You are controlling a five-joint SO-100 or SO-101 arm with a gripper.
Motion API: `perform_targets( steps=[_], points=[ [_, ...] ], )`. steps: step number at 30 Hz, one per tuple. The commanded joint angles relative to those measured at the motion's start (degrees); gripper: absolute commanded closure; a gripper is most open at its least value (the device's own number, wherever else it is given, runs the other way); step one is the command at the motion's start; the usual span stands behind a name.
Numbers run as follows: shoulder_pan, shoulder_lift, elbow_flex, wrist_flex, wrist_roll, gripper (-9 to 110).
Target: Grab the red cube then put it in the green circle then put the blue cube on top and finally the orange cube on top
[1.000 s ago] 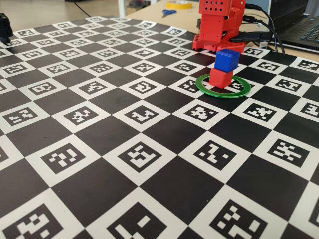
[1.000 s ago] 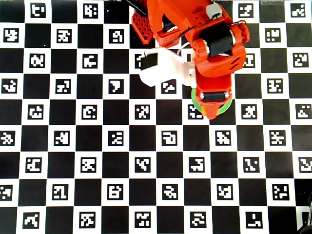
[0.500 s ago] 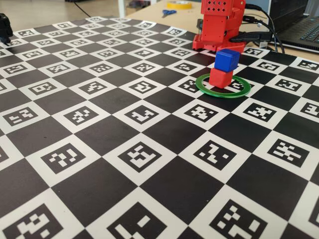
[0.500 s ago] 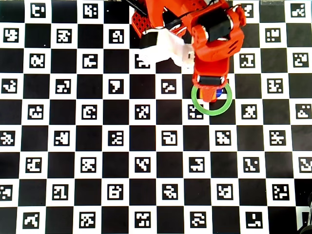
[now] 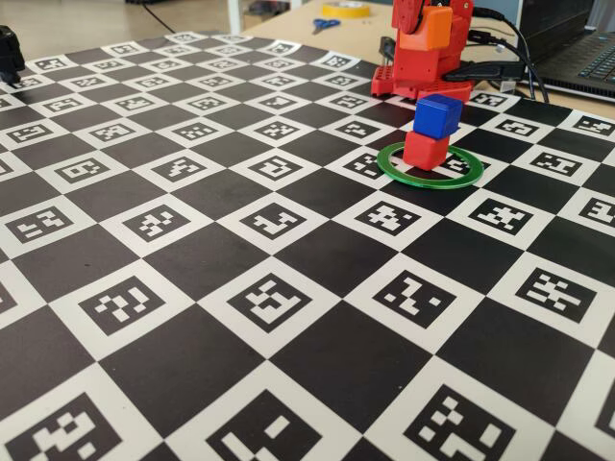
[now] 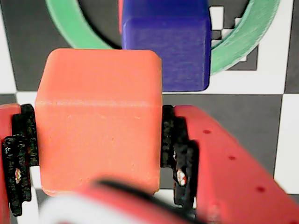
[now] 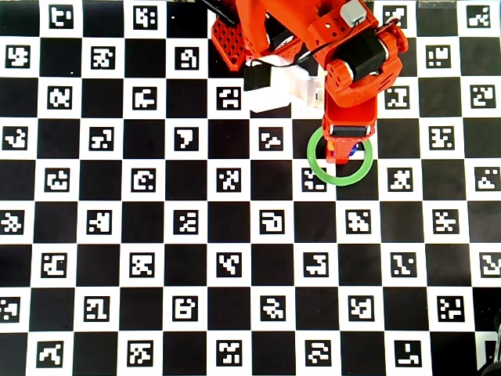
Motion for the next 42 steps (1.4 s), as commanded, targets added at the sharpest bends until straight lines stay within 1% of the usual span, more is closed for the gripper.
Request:
perform_targets(
  steps=[1,13,25,42],
  points=[
    [-1.49,0.97,0.00,-2.29,0.35,91],
    [-4.04,-1.58,1.76,-4.75,1.23,91],
    [-5.10,-2.37,5.71,-6.33,-0.88,92],
    [-5.80,-3.34,7.03,-8.17,-1.58,93]
  ],
)
